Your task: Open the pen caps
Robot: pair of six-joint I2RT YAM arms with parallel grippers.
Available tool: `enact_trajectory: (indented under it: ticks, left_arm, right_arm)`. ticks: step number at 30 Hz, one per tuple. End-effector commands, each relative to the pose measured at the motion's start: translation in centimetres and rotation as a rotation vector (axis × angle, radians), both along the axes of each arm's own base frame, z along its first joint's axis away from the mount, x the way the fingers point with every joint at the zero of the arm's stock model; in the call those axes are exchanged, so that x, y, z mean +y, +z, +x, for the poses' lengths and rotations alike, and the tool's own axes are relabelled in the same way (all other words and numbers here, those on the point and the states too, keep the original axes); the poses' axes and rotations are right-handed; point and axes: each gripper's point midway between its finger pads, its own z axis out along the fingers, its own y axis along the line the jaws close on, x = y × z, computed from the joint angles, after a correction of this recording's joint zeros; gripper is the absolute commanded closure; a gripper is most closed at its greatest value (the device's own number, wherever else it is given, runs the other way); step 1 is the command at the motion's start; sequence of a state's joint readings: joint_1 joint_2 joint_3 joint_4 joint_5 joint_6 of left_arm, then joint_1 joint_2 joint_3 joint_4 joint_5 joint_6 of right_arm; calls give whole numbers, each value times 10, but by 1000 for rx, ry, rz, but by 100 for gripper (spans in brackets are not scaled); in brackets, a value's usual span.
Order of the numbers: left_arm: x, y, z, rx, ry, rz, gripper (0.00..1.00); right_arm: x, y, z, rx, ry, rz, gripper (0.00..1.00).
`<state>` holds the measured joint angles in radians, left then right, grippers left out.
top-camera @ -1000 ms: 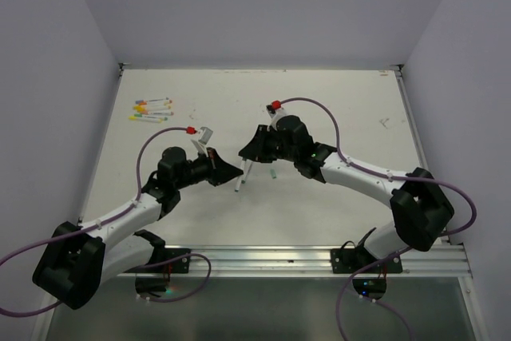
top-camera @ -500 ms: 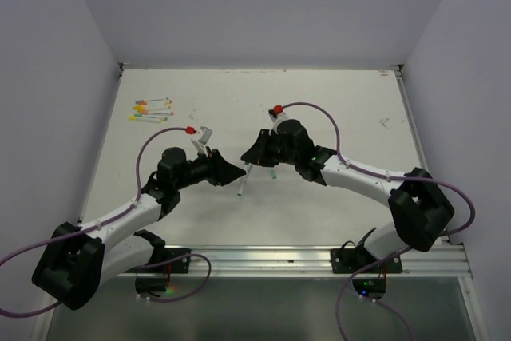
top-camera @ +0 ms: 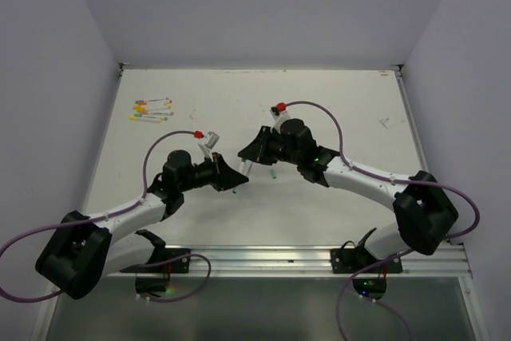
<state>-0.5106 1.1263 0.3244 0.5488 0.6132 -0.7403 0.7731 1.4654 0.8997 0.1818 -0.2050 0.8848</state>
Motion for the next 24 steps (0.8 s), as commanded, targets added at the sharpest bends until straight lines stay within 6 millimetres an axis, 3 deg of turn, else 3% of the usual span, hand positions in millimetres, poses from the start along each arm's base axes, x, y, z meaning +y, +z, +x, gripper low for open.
enact_trajectory:
  ticks: [1, 2, 5, 7, 10, 11, 12, 13, 14, 19, 20, 22, 23, 24]
  left_arm:
    - [-8, 13, 1, -49, -44, -25, 87]
    - [-9, 13, 2, -45, -43, -24, 100]
    - [-4, 4, 9, 12, 22, 3, 100]
    - [9, -9, 21, 102, 154, 60, 100]
    - [29, -20, 32, 173, 359, 150, 100]
    - [30, -6, 39, 164, 415, 176, 100]
    - [47, -10, 46, 159, 539, 258, 100]
    - [41, -11, 35, 151, 529, 301, 100]
    - [38, -1, 35, 126, 544, 304, 100]
    - [14, -1, 21, 64, 445, 296, 100]
    - [12, -8, 18, 64, 426, 282, 100]
    - [0, 0, 13, 29, 363, 202, 100]
    - [1, -8, 8, 29, 350, 199, 100]
    - [-2, 1, 7, 3, 335, 156, 100]
  right_arm:
    - [7, 12, -3, 2, 17, 81, 100]
    - [8, 11, -3, 4, 18, 82, 100]
    - [7, 6, 0, 4, 11, 57, 100]
    - [1, 2, 7, -33, -36, 21, 100]
    - [-14, -6, 17, -111, -125, -157, 100]
    - [-19, -8, 17, -104, -141, -209, 100]
    - [-24, -9, 21, -120, -165, -240, 100]
    - [-26, -9, 26, -132, -189, -251, 100]
    - [-35, -15, 29, -125, -223, -294, 100]
    - [-46, -14, 48, -140, -300, -318, 100]
    - [-45, -13, 52, -137, -300, -296, 100]
    - [-53, -10, 67, -77, -322, -192, 100]
    - [-55, -9, 74, -70, -331, -120, 100]
    - [-67, -3, 85, -60, -348, -61, 100]
